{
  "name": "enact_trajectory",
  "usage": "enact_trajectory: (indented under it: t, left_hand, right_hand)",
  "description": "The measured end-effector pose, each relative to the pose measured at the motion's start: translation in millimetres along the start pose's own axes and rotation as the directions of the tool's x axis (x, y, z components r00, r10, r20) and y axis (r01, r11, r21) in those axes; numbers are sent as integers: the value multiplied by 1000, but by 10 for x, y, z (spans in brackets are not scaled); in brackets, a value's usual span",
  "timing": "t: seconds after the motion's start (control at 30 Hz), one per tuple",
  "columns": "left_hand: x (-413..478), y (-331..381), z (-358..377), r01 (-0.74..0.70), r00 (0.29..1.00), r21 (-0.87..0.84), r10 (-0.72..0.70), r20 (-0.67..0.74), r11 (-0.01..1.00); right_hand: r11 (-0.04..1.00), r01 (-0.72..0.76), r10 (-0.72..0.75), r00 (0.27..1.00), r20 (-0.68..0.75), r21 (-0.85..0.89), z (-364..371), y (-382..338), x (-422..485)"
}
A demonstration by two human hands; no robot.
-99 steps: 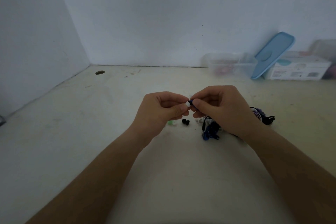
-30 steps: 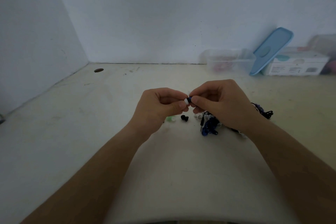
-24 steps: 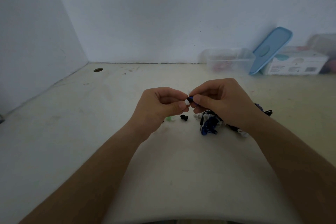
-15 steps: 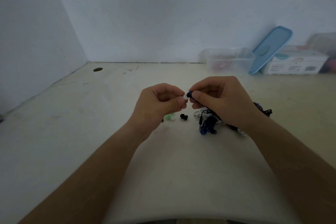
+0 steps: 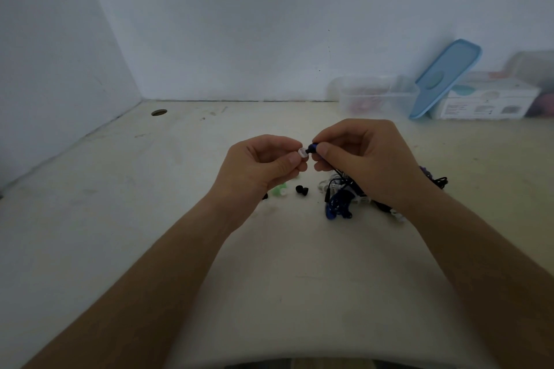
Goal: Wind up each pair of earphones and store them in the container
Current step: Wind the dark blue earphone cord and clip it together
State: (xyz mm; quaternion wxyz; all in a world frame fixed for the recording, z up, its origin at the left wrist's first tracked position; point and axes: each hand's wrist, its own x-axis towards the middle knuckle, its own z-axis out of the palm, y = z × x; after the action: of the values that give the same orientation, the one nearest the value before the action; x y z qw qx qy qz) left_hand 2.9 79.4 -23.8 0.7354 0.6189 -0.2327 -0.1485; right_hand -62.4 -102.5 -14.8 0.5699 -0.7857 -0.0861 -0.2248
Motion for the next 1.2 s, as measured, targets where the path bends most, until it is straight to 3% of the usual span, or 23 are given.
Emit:
enact_trajectory:
  t: [0.67, 1.2]
  left_hand:
    - [8, -9, -32, -27, 1000, 124, 25, 19, 992]
    - [3, -23, -5, -36, 999, 112, 35, 17, 993]
  right_hand:
    - [996, 10, -9, 1000, 20, -86, -25, 5, -3]
    - [999, -39, 39, 994, 98, -1, -47, -7, -4]
